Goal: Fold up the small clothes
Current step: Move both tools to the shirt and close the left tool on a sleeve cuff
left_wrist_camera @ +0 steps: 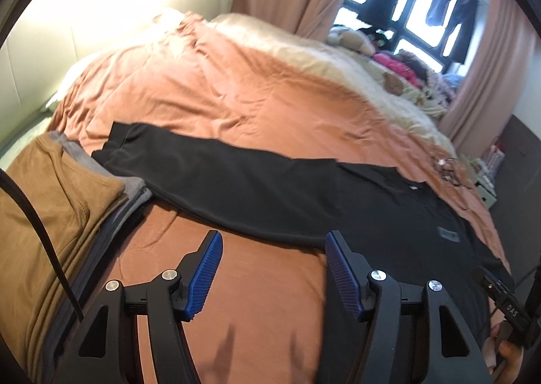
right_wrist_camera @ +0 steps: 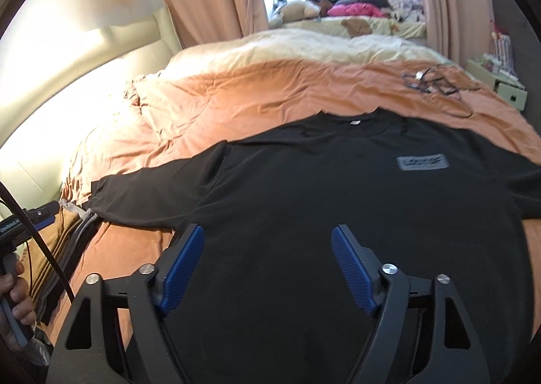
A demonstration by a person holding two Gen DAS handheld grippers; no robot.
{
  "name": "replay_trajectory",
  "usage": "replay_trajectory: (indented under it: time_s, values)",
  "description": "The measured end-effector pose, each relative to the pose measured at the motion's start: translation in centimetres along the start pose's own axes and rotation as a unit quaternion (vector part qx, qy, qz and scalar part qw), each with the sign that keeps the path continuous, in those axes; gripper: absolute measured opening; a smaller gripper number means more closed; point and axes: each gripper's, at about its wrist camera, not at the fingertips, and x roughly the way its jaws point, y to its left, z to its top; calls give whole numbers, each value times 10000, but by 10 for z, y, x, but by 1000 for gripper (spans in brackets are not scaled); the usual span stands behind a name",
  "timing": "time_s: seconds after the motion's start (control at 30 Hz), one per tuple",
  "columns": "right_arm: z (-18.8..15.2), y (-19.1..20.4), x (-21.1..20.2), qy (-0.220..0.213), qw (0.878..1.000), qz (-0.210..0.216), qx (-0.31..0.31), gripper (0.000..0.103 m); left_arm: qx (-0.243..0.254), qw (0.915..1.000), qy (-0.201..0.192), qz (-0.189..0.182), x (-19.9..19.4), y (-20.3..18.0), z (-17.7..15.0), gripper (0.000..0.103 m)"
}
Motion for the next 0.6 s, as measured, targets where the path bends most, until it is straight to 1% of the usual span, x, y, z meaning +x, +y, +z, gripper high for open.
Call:
replay_trajectory:
  time_s: [0.07,0.1,0.13,0.23,0.27,0.37,0.5,0.53,0.57,0.6]
  values:
    - [11,2,15,136,9999,71,13,65,-147,9997,156,79,19,13,6,63]
    - [13,1,21,212,9997,100,-1,63,-233,9994,224,95,27,18,8,59]
    - [17,1,28,288,9995,137,-10,60,-321,9990,298,121,36,24,10,58]
    - [29,-3,45,435,9988,206,50,58,-576,9969,514,123,63,41,15,58]
    - [33,-4,51,470,9985,251,88,55,-638,9961,589,164,71,46,16,58]
    - [44,-9,66,564,9976,380,154,48,-809,9935,748,300,95,60,18,58]
    - [53,-14,86,681,9965,468,145,44,-963,9902,858,538,122,76,20,57]
    - [54,-15,91,730,9959,514,177,42,-969,9893,903,616,128,79,20,57]
    - [56,-9,99,749,9956,533,181,40,-1027,9871,997,716,138,85,20,57]
    - [56,-9,105,793,9951,559,188,40,-1124,9851,1072,732,145,90,19,57]
